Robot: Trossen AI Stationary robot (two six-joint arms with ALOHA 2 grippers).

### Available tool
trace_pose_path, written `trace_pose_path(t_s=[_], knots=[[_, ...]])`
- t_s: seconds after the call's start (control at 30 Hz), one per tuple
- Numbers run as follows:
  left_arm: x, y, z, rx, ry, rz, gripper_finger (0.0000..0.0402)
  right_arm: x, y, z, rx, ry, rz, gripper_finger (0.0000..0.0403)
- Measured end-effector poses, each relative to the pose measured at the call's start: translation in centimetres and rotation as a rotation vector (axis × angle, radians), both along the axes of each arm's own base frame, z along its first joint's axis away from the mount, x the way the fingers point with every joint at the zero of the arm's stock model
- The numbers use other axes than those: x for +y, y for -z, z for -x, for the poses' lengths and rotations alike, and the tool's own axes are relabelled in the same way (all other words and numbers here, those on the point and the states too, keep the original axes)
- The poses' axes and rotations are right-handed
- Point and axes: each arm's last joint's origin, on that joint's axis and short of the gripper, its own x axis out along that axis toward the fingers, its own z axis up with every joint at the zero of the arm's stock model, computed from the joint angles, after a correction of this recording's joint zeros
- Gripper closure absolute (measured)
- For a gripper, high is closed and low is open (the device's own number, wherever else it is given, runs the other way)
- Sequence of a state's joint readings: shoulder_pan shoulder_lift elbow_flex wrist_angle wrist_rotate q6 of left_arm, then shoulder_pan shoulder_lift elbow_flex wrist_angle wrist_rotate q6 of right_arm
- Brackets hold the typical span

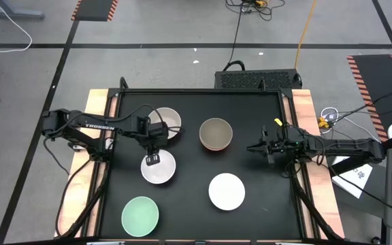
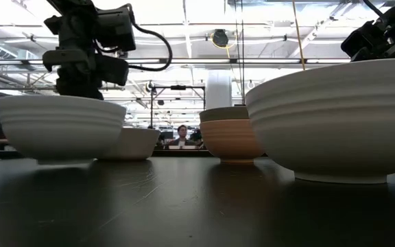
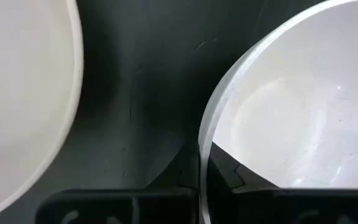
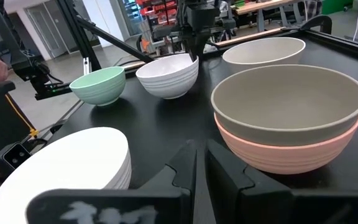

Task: Nest bowls inside each other
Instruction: Stack the left white bowl on top of the brown bowl

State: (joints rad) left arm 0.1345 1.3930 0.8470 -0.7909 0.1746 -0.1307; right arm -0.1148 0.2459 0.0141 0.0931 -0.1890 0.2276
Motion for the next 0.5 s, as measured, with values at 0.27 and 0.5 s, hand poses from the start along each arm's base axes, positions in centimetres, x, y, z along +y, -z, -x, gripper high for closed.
trace_pose_path(t_s=[0.27, 0.5], knots=[[-0.7, -3.9, -1.6, -0.068, 0.052, -0.061, 0.0399, 0.0, 0.0, 0.0, 0.000, 0.000, 0.000, 0.0377], [-1.8, -8.7, -3.4, -0.239, 0.154, -0.123, 0.0399, 0.0, 0.0, 0.0, 0.000, -0.001, 0.003, 0.0377]])
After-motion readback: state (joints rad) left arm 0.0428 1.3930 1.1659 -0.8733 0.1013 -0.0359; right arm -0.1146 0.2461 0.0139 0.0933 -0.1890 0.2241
